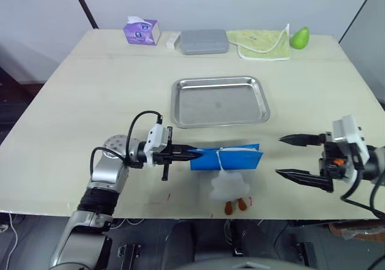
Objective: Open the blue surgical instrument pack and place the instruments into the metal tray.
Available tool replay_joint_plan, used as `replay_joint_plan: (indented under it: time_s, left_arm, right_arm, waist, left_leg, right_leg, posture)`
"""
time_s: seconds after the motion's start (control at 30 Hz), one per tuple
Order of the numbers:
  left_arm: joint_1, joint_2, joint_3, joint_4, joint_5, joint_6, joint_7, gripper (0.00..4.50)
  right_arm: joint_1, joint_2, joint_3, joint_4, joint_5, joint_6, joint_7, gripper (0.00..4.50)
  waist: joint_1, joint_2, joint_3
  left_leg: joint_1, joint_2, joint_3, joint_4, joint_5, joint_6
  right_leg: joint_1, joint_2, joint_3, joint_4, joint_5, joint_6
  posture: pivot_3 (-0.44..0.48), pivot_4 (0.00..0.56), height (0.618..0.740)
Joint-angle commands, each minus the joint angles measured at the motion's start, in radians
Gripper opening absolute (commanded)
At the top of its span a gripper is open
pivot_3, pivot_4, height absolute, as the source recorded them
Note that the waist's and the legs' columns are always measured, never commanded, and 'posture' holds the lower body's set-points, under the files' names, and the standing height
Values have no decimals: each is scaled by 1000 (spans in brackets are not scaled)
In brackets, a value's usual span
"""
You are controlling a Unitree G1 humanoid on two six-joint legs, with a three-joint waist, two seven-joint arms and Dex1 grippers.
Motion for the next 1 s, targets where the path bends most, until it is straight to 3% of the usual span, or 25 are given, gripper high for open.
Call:
replay_joint_plan:
  time_s: [0.03, 0.17, 0.27, 0.43, 0.7, 1.0]
  left_arm:
    - [0, 17, -8, 26, 16, -4, -20, 0]
    - [-4, 20, -6, 38, 17, -10, -28, 0]
    - [-8, 18, -8, 47, 18, -15, -30, 0]
    - [-8, 14, -13, 42, 17, -13, -27, 0]
    - [3, 19, -16, 11, 14, -7, -27, 0]
    - [26, 35, -9, -24, 10, 0, -25, 0]
  right_arm:
    - [111, -36, -207, -12, 21, -31, 75, 4377]
    - [161, -56, -265, 2, 37, -38, 91, 4377]
    - [148, -61, -225, 14, 23, -51, 83, 4377]
    - [41, -27, -49, 25, 9, -68, 10, 4377]
    - [-196, 159, 312, 190, -129, -179, -66, 4377]
    - [-283, 252, 443, 346, -203, -279, -27, 4377]
  waist:
    - [2, 0, 0]
    - [-6, 0, 0]
    - [-5, 0, 0]
    - [-7, 0, 0]
    - [-5, 0, 0]
    - [-1, 0, 0]
  left_leg:
    - [0, 0, 0, 0, 0, 0]
    - [1, 0, 0, 0, 0, 0]
    - [1, 0, -1, 0, 0, 0]
    - [1, 0, -1, 0, 0, 0]
    - [0, 0, -1, 0, 0, 0]
    - [0, 0, 0, 0, 0, 0]
  right_leg:
    - [0, 0, 0, 0, 0, 0]
    - [1, 1, 1, 0, 0, 0]
    - [1, 1, 0, 0, 0, 1]
    - [1, 1, 1, 0, 0, 0]
    - [0, 1, 1, 0, 1, -1]
    - [0, 1, 1, 0, 2, -3]
  posture:
    - [0, 150, 740]
    - [0, 150, 740]
    - [0, 150, 740]
    - [0, 150, 740]
    - [0, 150, 740]
    - [0, 150, 740]
